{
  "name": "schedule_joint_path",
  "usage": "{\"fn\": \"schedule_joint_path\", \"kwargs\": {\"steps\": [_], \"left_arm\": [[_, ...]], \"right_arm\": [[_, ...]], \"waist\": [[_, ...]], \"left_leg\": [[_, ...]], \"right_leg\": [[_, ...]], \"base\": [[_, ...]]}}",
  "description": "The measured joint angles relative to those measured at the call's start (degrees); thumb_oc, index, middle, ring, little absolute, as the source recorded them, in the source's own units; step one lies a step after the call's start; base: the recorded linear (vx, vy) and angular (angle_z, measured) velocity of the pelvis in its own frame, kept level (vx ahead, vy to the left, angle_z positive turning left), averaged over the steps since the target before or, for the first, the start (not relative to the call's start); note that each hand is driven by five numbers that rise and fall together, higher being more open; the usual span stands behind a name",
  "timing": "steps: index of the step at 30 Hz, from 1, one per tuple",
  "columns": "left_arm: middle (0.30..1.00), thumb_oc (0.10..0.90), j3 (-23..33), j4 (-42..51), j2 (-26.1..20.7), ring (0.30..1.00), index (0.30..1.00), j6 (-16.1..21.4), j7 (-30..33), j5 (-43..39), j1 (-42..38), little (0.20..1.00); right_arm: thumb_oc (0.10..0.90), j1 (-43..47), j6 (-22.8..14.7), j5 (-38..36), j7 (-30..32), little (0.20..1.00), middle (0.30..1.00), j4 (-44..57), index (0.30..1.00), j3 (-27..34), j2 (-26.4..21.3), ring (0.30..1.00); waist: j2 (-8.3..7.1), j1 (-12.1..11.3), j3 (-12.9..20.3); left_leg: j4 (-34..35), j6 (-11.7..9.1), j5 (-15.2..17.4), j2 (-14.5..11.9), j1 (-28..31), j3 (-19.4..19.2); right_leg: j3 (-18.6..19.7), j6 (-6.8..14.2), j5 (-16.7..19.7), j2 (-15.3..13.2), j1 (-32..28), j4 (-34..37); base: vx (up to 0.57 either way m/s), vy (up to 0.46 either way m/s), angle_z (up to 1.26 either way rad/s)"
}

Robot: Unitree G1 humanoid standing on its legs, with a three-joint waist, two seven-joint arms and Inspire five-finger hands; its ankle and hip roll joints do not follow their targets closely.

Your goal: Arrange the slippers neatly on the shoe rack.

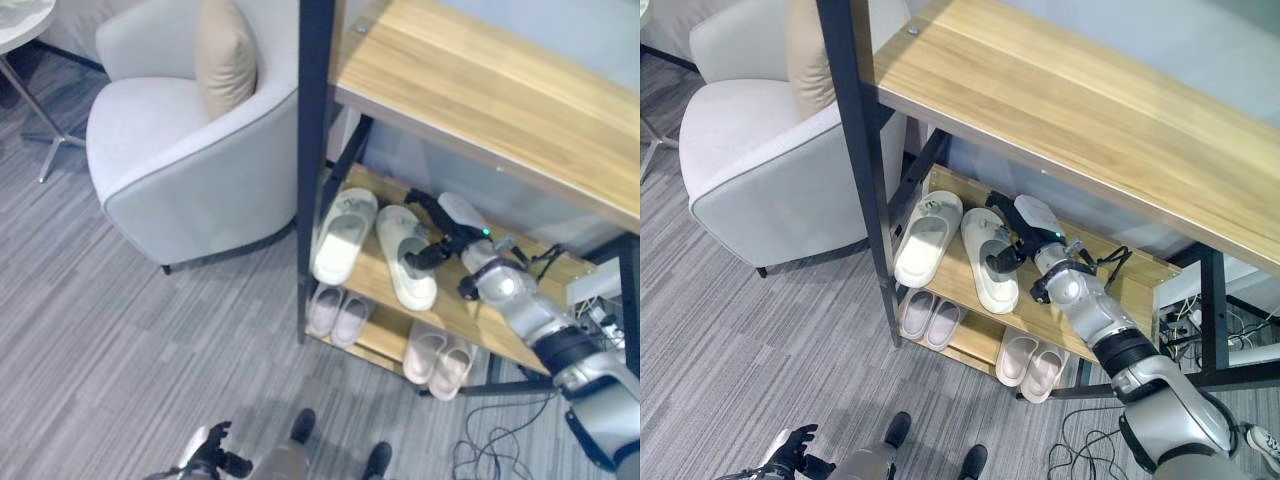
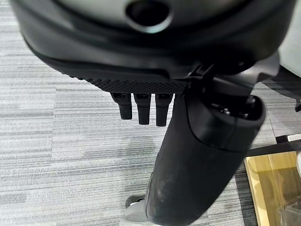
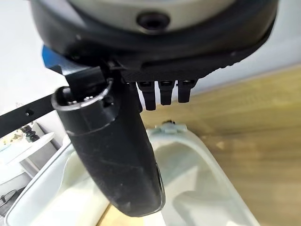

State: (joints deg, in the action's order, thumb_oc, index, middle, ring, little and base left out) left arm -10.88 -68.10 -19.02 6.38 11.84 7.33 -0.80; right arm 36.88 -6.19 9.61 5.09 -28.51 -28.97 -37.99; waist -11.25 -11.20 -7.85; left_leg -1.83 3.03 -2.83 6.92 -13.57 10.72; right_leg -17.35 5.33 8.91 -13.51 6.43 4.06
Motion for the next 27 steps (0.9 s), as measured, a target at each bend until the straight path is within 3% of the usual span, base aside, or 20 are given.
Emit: {"fn": "schedule_joint_path", "kwargs": {"steps": [9,11,18,27], "left_arm": [[0.900,0.800,0.21,-1.14,0.09,0.900,0.900,-0.07,-0.17,0.05,1.39,0.900],[0.900,0.800,1.20,-0.95,0.36,0.900,0.900,0.05,-0.50,0.25,1.82,0.900],[0.900,0.800,2.15,-1.12,0.30,0.900,0.900,-0.14,-1.23,0.33,1.81,0.900],[0.900,0.800,2.18,-1.11,0.53,0.900,0.900,-0.09,-1.19,0.32,1.87,0.900]], "right_arm": [[0.800,-6.22,-0.14,-1.98,-1.32,0.900,0.900,3.88,0.900,4.83,-0.34,0.900],[0.800,-10.77,-1.03,-3.58,-0.99,0.900,0.900,7.46,0.900,10.21,0.96,0.900],[0.800,-19.10,-3.06,-5.40,1.70,0.900,0.900,9.66,0.900,18.09,3.40,0.900],[0.800,-23.01,-3.07,-6.66,3.67,0.900,0.900,5.85,0.900,19.70,6.71,0.900]], "waist": [[0.02,0.17,0.00],[0.07,-0.27,0.01],[0.95,0.33,0.09],[2.40,1.97,0.59]], "left_leg": [[1.17,0.38,-0.38,-0.04,1.90,-0.52],[1.41,0.59,-0.58,-0.04,2.10,-0.38],[3.41,0.54,-0.54,0.08,4.73,-0.91],[4.91,1.14,-0.97,-0.03,6.98,-1.43]], "right_leg": [[0.04,0.08,0.06,-0.08,-1.12,0.12],[0.01,0.09,0.06,-0.16,-1.34,0.08],[0.24,0.11,0.07,-0.65,-2.22,-0.81],[1.26,0.13,0.07,-0.79,-3.02,-1.38]], "base": [[0.00,0.006,-0.01],[0.00,0.000,0.00],[0.00,0.014,-0.04],[0.01,0.006,-0.03]]}}
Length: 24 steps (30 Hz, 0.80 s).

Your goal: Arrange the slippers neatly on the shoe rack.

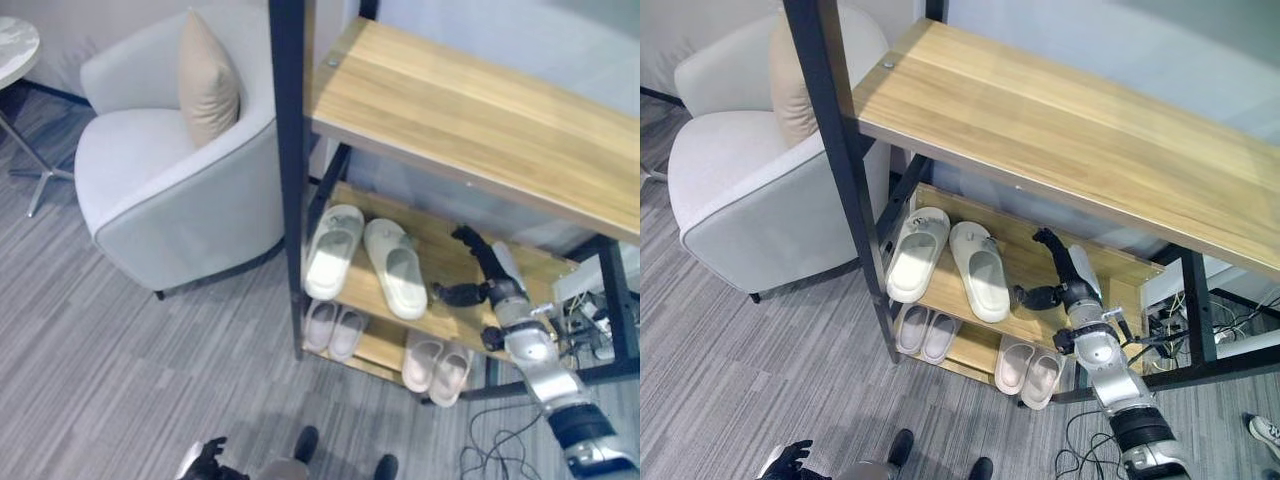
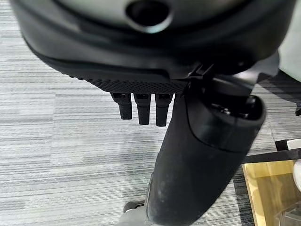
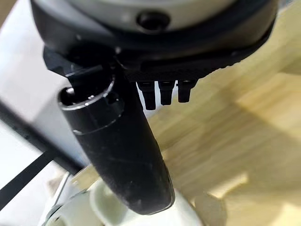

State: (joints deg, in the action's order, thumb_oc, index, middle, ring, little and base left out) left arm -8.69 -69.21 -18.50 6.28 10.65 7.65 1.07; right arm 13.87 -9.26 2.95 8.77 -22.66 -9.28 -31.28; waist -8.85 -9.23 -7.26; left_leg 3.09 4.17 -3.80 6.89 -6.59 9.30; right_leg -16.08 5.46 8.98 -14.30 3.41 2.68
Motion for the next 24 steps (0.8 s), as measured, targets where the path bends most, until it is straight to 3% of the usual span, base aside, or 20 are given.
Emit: {"fn": "schedule_joint_path", "kwargs": {"steps": [5,12,16,24], "left_arm": [[0.900,0.800,0.02,-0.12,0.19,0.900,0.900,-0.11,-0.02,-0.02,0.58,0.900],[0.900,0.800,0.00,-0.05,1.47,0.900,0.900,-0.05,0.10,-0.06,0.05,0.900],[0.900,0.800,-0.03,-0.17,1.90,0.900,0.900,-0.09,0.09,-0.10,0.92,0.900],[0.900,0.800,0.00,-1.31,1.91,0.900,0.900,-0.11,0.11,-0.14,1.60,0.900]], "right_arm": [[0.800,-0.76,0.41,-0.90,-0.11,0.900,0.900,0.03,0.900,-1.17,3.87,0.900],[0.800,-4.05,0.98,-1.14,-1.24,0.900,0.900,-0.10,0.900,-1.99,8.34,0.900],[0.800,-5.17,0.95,-4.98,-1.54,0.900,0.900,-0.10,0.900,-3.43,10.99,0.900],[0.800,-6.24,0.98,-6.68,-3.34,0.900,0.900,0.35,0.900,-4.49,11.36,0.900]], "waist": [[0.48,1.48,0.25],[0.63,1.67,0.35],[1.04,2.65,0.70],[2.20,2.98,2.27]], "left_leg": [[0.37,0.43,-0.27,-0.05,1.01,-1.18],[1.34,0.21,-0.08,-0.19,2.54,-2.49],[1.33,0.23,-0.08,-0.38,2.77,-2.50],[1.38,0.36,-0.03,-0.61,3.09,-2.78]], "right_leg": [[1.59,0.03,0.02,-0.09,0.04,-0.44],[1.62,0.12,0.08,-0.18,0.01,-1.34],[1.70,0.12,0.08,-0.07,0.16,-2.01],[1.78,0.13,0.08,0.00,0.52,-2.95]], "base": [[0.00,0.006,-0.14],[0.01,0.010,-0.10],[0.00,0.004,-0.01],[0.00,0.000,-0.01]]}}
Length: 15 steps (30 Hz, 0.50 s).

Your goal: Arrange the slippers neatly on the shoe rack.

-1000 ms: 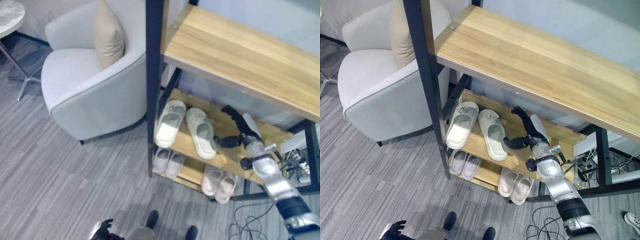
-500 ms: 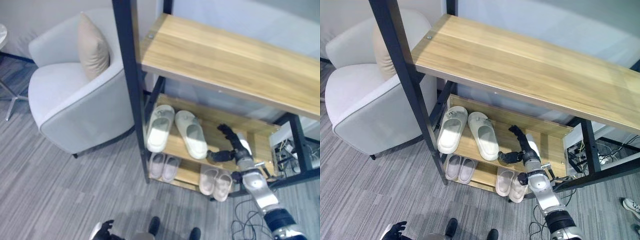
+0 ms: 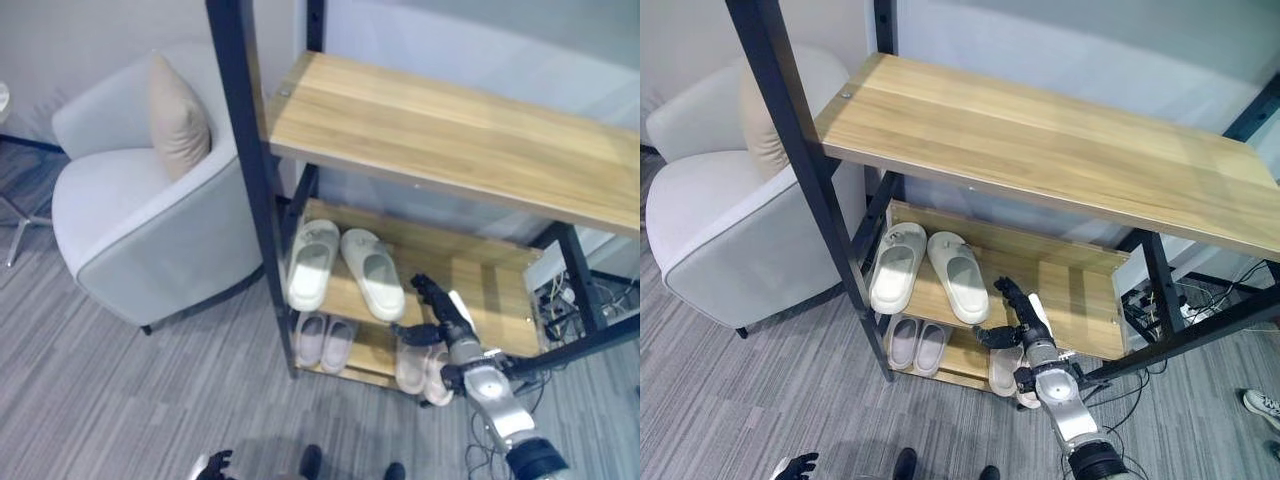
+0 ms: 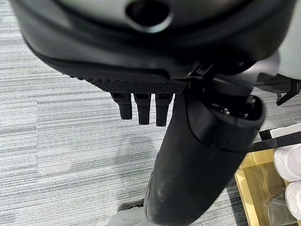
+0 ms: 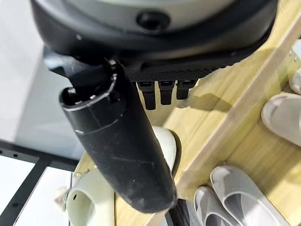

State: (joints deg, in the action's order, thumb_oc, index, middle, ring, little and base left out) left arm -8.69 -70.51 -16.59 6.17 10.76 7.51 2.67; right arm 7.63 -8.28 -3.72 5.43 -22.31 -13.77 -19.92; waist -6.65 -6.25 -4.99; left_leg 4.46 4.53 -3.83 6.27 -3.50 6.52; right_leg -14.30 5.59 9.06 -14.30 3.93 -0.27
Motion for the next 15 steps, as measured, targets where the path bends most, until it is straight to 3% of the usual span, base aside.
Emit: {"fn": "schedule_joint_path", "kwargs": {"steps": [15], "left_arm": [[0.900,0.800,-0.02,-0.26,0.18,0.900,0.900,-0.08,0.21,-0.29,0.61,0.900]], "right_arm": [[0.800,-2.87,0.29,-7.49,-3.85,0.900,0.900,6.94,0.900,-6.98,1.85,0.900]], "waist": [[0.39,0.31,0.22]], "left_leg": [[0.07,0.10,0.04,-0.30,0.24,-0.78]], "right_leg": [[1.28,0.01,-0.01,-0.11,0.77,-0.93]], "base": [[0.01,0.001,-0.02]]}}
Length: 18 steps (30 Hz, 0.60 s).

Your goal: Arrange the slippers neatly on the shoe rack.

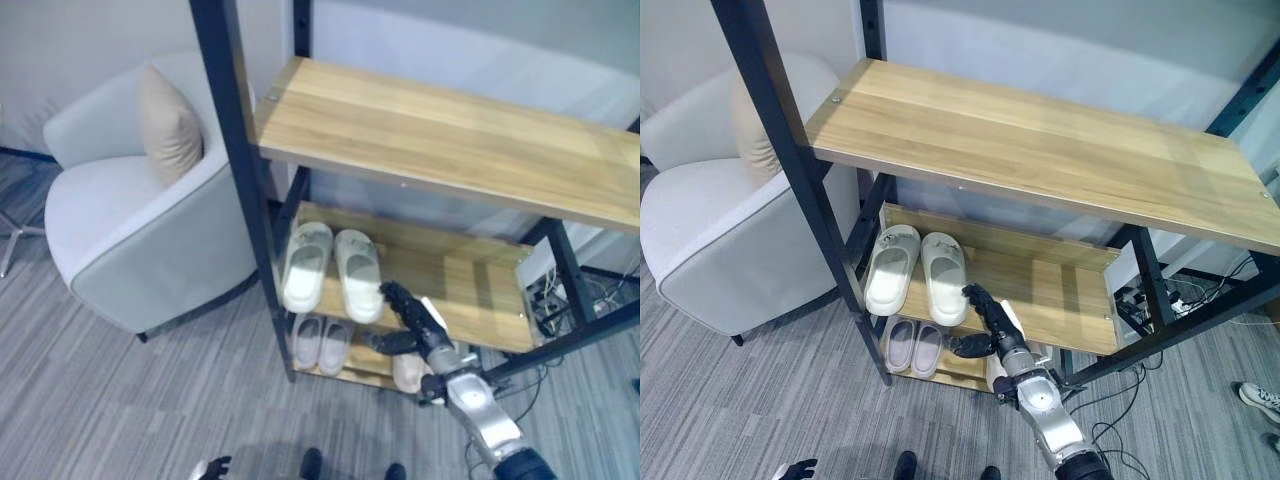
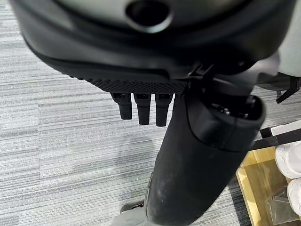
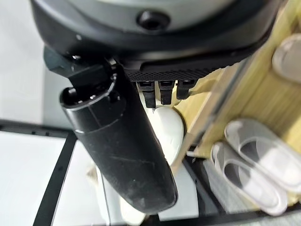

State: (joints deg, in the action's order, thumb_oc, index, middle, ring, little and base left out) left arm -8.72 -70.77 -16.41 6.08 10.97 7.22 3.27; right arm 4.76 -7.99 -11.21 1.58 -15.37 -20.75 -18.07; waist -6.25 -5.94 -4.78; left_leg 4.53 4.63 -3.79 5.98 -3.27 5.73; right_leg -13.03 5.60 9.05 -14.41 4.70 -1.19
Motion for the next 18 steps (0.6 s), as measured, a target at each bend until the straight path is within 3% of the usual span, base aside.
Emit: {"fn": "schedule_joint_path", "kwargs": {"steps": [10,18], "left_arm": [[0.900,0.800,-0.01,-0.17,1.47,0.900,0.900,-1.04,1.11,-0.01,0.27,0.900],[0.900,0.800,-0.01,-0.21,1.85,0.900,0.900,-1.02,1.28,-0.09,0.20,0.900]], "right_arm": [[0.800,0.47,0.47,-0.28,-0.37,0.900,0.900,1.40,0.900,-3.90,0.78,0.900],[0.800,0.94,0.82,0.02,0.58,0.900,0.900,1.38,0.900,-4.42,0.82,0.900]], "waist": [[1.38,-0.40,0.39],[1.50,-0.34,0.37]], "left_leg": [[0.01,0.23,-0.17,-0.08,0.04,-0.10],[0.03,0.16,-0.21,-0.33,0.13,-0.07]], "right_leg": [[0.00,0.02,-0.01,0.02,-0.02,-0.02],[0.00,0.05,-0.02,0.21,-0.07,-0.10]], "base": [[0.00,0.000,0.00],[0.00,0.000,0.00]]}}
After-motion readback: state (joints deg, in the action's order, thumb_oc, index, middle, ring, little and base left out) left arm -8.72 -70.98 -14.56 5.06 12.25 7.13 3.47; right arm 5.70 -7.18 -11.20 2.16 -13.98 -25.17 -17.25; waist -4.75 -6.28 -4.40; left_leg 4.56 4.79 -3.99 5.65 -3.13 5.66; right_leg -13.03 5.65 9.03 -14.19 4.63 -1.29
